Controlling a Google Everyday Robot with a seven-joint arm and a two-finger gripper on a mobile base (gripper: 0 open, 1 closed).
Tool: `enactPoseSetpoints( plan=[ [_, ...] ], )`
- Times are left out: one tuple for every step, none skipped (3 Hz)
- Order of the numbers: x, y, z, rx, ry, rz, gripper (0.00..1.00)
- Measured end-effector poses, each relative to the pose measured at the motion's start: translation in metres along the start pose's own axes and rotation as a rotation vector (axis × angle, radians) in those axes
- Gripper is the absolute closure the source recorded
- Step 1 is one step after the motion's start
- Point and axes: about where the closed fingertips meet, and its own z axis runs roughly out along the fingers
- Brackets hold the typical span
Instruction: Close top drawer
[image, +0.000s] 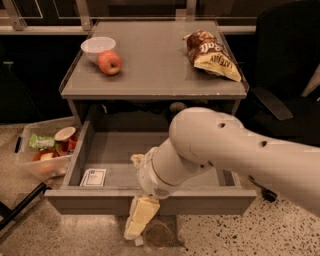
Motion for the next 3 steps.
enactPoseSetpoints(
  plan=[
    [0.003,-0.011,0.049,-0.005,0.004,0.01,0.0],
    [0.009,-0.03,0.083,0.014,-0.012,0.037,0.0],
    [0.007,-0.047,0.111,0.028,-0.035,0.049,0.0]
  ],
)
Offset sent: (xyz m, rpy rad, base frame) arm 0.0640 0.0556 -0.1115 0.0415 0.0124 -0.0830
